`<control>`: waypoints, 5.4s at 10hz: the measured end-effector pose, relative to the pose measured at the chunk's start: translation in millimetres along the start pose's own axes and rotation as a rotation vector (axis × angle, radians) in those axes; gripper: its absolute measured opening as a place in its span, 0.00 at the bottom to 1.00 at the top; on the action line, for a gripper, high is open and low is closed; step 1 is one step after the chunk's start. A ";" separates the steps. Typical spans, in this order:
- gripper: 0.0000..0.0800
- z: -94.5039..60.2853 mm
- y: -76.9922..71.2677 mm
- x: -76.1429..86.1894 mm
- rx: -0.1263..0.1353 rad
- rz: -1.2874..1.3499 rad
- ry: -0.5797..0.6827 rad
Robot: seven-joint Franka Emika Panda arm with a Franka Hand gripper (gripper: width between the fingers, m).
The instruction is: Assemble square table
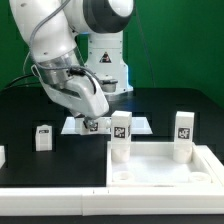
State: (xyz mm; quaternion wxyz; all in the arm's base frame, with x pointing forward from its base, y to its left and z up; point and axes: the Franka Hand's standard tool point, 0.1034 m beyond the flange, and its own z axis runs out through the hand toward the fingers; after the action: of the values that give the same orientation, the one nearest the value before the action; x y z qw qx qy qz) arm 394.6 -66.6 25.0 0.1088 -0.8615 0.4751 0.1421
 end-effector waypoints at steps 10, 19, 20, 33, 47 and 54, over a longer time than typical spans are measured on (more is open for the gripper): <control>0.36 -2.7 -11.2 29.0 0.001 -0.374 0.116; 0.80 -22.5 -21.1 28.8 -0.011 -0.409 -0.037; 0.81 -32.8 -24.0 29.7 -0.015 -0.410 -0.151; 0.81 -12.5 -10.2 26.3 -0.113 -0.133 -0.652; 0.35 -8.2 -10.4 24.5 -0.136 -0.109 -0.673; 0.35 -73.4 -55.5 31.4 -0.056 -0.237 -0.254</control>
Offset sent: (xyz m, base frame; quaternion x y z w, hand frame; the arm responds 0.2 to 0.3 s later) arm 0.0402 -0.0201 -0.0019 0.0178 0.0623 -0.2281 0.9715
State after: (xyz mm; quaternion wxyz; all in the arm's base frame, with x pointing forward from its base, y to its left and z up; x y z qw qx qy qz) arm 468.1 -85.9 85.7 0.1598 -0.8893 0.3487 0.2491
